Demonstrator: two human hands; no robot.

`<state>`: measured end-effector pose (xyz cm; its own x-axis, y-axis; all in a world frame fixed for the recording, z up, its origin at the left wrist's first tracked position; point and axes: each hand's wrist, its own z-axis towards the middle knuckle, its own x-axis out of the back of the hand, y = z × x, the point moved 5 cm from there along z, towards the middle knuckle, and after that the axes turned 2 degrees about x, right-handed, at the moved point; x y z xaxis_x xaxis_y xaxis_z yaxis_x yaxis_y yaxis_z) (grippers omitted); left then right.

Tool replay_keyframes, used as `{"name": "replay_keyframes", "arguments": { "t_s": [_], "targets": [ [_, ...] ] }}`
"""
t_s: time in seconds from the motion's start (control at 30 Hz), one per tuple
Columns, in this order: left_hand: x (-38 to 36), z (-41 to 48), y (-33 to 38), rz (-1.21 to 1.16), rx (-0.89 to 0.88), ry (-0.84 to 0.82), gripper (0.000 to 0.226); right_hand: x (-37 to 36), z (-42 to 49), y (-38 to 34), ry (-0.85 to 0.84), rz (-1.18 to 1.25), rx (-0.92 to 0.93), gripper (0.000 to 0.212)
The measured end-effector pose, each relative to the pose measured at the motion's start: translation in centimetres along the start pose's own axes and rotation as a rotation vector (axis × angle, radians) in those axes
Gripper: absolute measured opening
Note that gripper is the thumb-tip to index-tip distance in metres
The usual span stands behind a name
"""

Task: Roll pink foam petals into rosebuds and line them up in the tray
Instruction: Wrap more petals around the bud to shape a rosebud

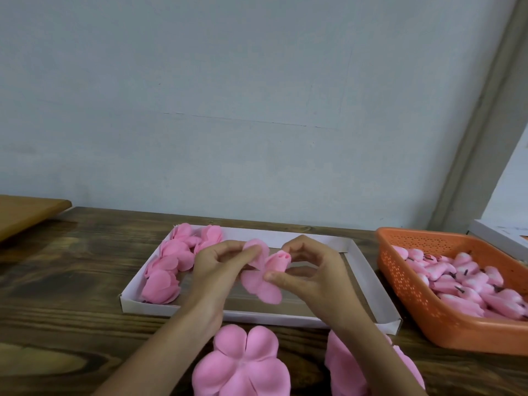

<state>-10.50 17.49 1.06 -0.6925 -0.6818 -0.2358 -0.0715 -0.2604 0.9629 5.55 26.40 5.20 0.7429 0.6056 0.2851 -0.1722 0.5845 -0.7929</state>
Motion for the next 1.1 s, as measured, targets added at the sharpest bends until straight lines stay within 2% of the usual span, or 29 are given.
{"name": "replay_keyframes", "arguments": {
  "t_s": [0.07,0.2,0.3,0.5,0.57,0.7,0.77,0.8,0.9,1.0,1.1],
  "targets": [
    [-0.6,-0.5,0.9,0.079,-0.105,-0.042,0.003,-0.4,-0.1,-0.2,-0.016,-0.042,0.015,0.029],
    [-1.7,-1.5,2.4,0.089,-0.288,-0.13,0.008,-0.4,-0.2,-0.5,0.026,-0.082,0.034,0.03],
    [-1.9,-1.8,3.2,0.075,-0.351,-0.181,0.021,-0.2,-0.2,-0.5,0.085,-0.032,0.031,0.034],
    [-1.9,-2.0,4.0,0.141,-0.439,-0.285,0.01,-0.1,-0.2,-0.4,0.097,0.02,0.019,0.031],
    [-1.9,-2.0,4.2,0.127,-0.413,-0.314,0.006,0.2,-0.2,-0.4,0.125,0.059,0.01,0.036],
    [-1.3,-1.2,4.1,0.096,-0.276,-0.37,0.036,1.2,0.1,-0.5,0.181,0.127,0.008,0.052],
    [-1.3,-0.9,3.3,0.158,-0.175,-0.433,0.048,1.7,0.2,-0.4,0.206,0.131,0.018,0.05],
    [-1.2,-0.7,2.9,0.178,-0.129,-0.43,0.045,1.9,0.2,-0.4,0.206,0.113,0.029,0.044],
    [-0.8,-0.2,1.6,0.074,-0.023,-0.327,0.023,2.0,0.3,-0.1,0.174,0.084,0.03,0.028],
    [-0.7,0.0,0.9,-0.063,0.015,-0.259,0.038,1.8,0.2,0.0,0.144,0.102,0.017,0.034],
    [-0.7,-0.1,0.9,-0.069,-0.011,-0.155,0.039,1.3,0.1,0.0,0.1,0.122,0.012,0.041]
  ]
}}
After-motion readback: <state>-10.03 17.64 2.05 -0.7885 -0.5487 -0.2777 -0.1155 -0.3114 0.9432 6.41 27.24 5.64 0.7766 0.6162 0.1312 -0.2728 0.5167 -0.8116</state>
